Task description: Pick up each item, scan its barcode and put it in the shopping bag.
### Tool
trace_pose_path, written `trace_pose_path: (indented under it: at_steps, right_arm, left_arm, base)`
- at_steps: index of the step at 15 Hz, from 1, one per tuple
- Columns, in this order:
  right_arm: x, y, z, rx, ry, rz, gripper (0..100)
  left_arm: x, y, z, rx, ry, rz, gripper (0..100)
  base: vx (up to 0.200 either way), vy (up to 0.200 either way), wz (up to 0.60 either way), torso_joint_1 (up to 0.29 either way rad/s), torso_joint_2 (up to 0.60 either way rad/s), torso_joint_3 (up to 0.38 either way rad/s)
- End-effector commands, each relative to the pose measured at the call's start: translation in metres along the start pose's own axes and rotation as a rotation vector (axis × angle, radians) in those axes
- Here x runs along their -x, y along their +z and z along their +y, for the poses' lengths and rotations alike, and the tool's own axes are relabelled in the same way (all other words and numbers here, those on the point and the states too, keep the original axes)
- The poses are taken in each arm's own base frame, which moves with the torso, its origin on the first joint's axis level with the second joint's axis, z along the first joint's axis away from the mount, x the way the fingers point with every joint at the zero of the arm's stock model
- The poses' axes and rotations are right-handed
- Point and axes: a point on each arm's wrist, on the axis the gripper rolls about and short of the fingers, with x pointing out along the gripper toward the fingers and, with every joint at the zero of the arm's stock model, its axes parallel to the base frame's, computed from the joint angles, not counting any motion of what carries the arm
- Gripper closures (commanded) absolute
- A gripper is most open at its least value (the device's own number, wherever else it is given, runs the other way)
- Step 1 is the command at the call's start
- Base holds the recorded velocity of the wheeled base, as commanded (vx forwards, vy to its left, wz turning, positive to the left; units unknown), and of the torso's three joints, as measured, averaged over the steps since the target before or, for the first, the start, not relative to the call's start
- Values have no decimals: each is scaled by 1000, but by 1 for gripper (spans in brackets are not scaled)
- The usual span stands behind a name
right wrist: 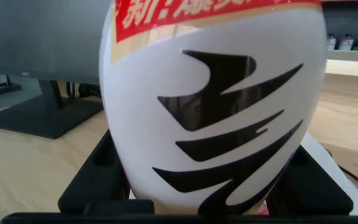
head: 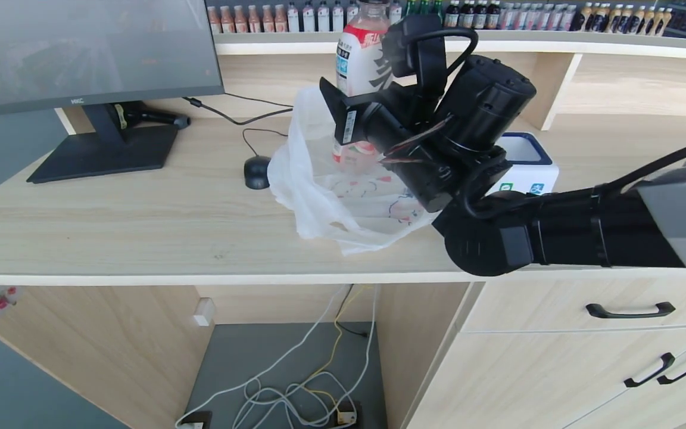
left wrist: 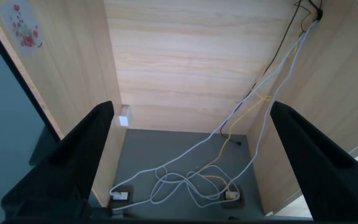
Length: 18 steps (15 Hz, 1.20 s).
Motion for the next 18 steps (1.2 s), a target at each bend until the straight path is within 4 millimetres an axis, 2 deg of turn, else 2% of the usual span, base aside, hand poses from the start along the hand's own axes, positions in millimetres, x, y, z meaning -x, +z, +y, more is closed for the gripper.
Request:
trace_pose_path:
  at_steps: [1, 7, 10, 18]
  right_arm:
    - [-13, -6, 0, -1, -8, -18, 100]
    - [-35, -12, -2, 5, -15, 4, 100]
    - [-38, -24, 0, 7, -12, 16, 100]
    - [-38, -40, 3, 10, -8, 42, 100]
  left_arm:
    - [0, 0, 0, 0, 0, -1, 0]
    - [0, 0, 0, 0, 0, -1, 0]
    - [0, 0, 0, 0, 0, -1, 0]
    - [0, 0, 0, 0, 0, -1, 0]
  base:
    - [0, 0, 0, 0, 0, 0]
    - [0, 0, 0, 0, 0, 0]
    - [0, 0, 0, 0, 0, 0]
    - [0, 0, 0, 0, 0, 0]
